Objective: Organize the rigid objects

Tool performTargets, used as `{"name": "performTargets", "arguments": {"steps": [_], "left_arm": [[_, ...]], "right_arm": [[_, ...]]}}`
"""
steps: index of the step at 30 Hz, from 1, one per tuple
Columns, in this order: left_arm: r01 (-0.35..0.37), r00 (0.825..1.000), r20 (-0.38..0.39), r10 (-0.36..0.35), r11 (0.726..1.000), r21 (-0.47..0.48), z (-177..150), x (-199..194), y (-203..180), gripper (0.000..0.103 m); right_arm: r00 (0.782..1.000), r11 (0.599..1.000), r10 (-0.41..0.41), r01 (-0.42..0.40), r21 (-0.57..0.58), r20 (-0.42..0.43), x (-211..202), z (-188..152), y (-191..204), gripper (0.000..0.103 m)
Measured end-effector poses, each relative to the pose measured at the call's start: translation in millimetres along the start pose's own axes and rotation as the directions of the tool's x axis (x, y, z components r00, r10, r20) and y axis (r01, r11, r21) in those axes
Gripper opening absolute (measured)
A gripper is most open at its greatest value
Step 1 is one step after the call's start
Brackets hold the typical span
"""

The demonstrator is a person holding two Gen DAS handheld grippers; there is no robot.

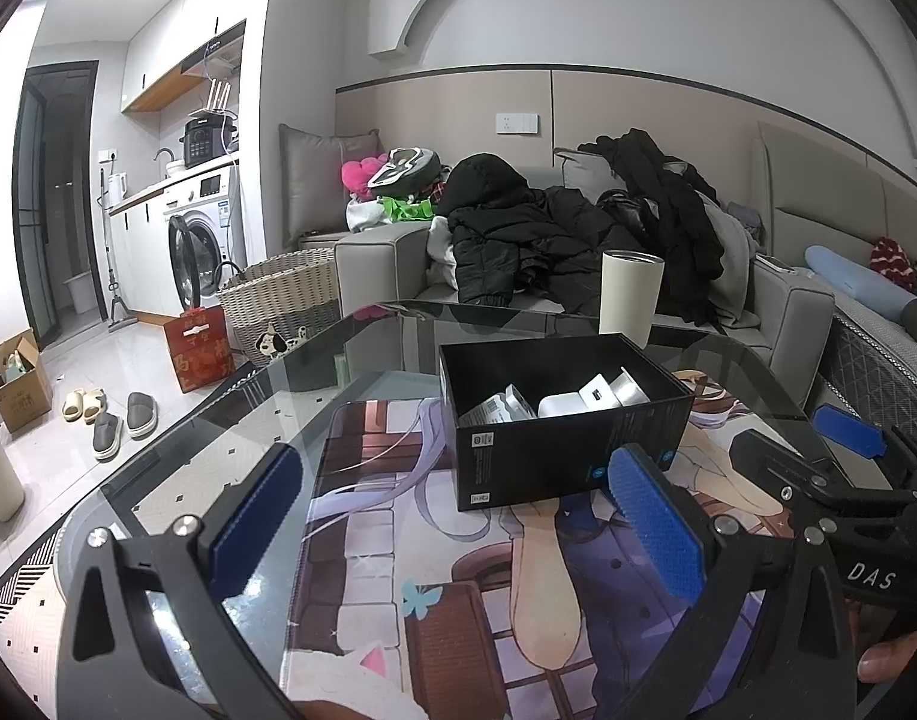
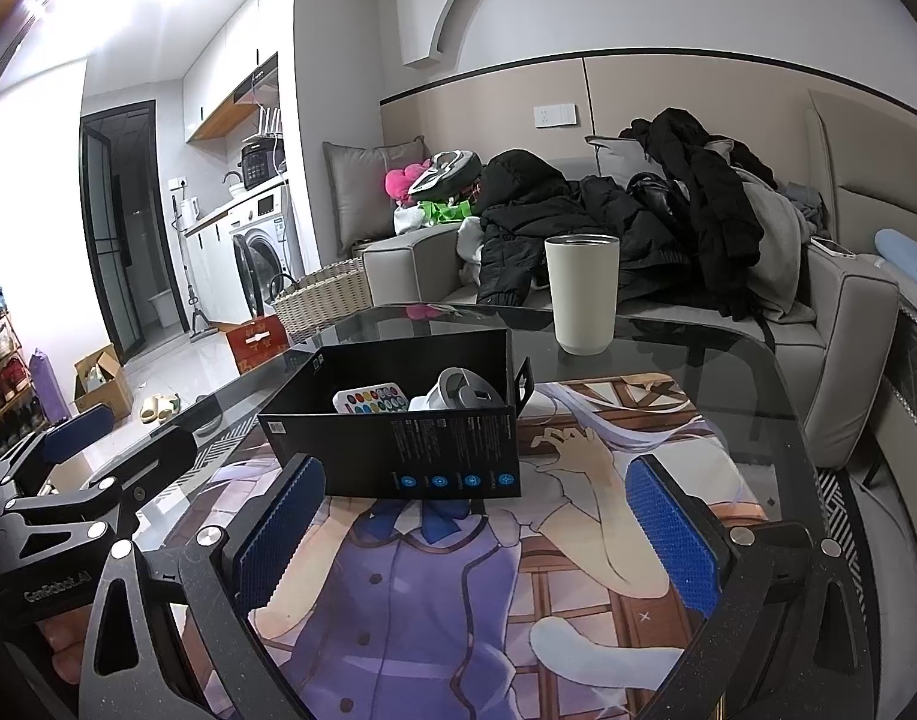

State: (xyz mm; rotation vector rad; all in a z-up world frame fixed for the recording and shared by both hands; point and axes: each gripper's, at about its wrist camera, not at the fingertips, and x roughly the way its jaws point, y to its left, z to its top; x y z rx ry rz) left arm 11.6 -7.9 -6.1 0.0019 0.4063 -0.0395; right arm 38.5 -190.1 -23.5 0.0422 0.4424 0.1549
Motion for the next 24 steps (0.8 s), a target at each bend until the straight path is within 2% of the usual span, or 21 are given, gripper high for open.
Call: {"name": "performTargets", "arguments": {"steps": [24], "left_arm": [[-0.009,1.000,-0.022,0.009,1.000,-0.011,-0.8,2.2,-0.6,0.103]], "right_arm": [[1.000,1.000,0.001,-0.001,-0.001,-0.006,0.9,-0.9,0.9,0.102]]}}
